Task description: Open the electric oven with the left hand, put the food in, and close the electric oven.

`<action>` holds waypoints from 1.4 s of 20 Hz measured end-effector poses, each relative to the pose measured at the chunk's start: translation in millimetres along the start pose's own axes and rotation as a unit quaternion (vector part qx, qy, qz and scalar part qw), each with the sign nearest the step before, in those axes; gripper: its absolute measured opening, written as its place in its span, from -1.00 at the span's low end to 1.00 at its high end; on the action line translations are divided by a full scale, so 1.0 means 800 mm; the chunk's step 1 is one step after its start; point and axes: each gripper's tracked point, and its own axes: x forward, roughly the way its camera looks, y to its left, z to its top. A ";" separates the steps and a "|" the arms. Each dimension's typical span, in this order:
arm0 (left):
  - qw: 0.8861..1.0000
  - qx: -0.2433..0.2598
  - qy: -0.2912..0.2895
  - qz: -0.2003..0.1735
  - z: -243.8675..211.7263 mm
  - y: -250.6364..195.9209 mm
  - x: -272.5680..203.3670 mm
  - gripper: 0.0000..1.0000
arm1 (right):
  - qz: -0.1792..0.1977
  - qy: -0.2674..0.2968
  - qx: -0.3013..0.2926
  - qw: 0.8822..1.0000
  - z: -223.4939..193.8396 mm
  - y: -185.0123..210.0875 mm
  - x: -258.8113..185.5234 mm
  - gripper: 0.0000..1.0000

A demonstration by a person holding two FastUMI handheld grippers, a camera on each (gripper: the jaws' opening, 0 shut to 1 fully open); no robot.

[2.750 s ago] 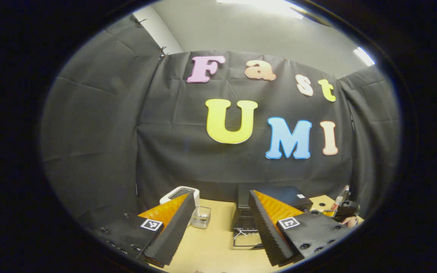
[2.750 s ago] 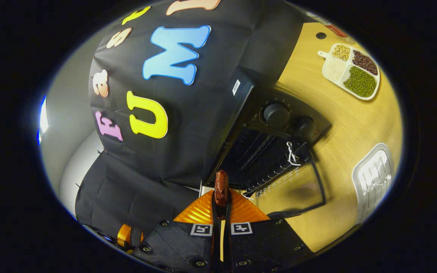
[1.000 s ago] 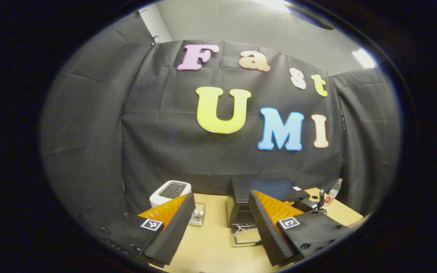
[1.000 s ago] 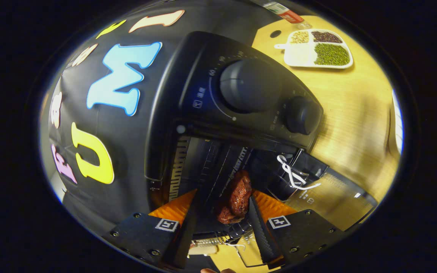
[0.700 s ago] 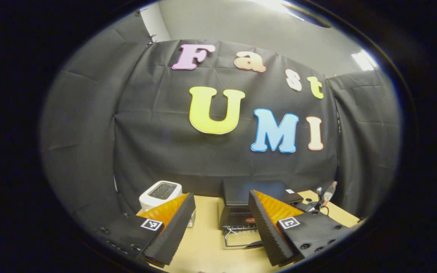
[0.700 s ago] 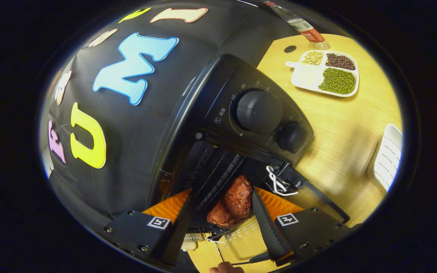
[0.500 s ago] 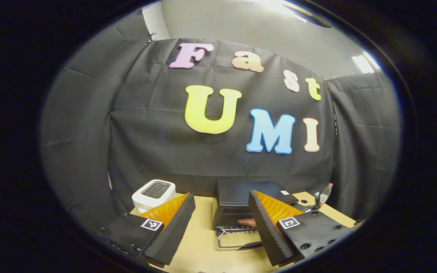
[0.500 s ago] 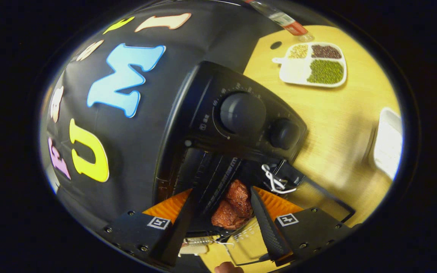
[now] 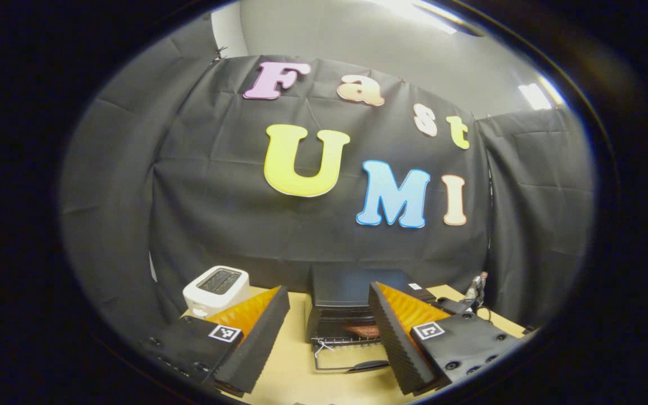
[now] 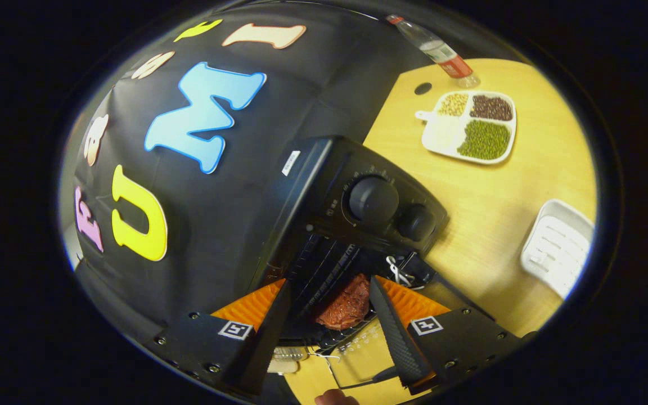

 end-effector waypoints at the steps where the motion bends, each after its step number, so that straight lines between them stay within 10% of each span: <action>1: 1.000 0.001 0.003 -0.006 -0.005 -0.004 0.005 0.89 | -0.004 -0.006 -0.026 1.000 0.006 -0.001 -0.012 0.73; 12: 0.997 0.013 0.043 -0.058 -0.063 -0.102 0.030 0.96 | 0.013 -0.097 -0.298 0.950 0.109 0.012 -0.177 0.73; 22: 0.991 0.029 0.123 -0.042 -0.159 -0.177 0.048 0.90 | 0.037 -0.211 -0.420 0.882 0.243 0.058 -0.315 0.72; 28: 0.978 0.028 0.203 -0.021 -0.242 -0.191 0.052 0.90 | 0.055 -0.244 -0.436 0.865 0.304 0.081 -0.333 0.72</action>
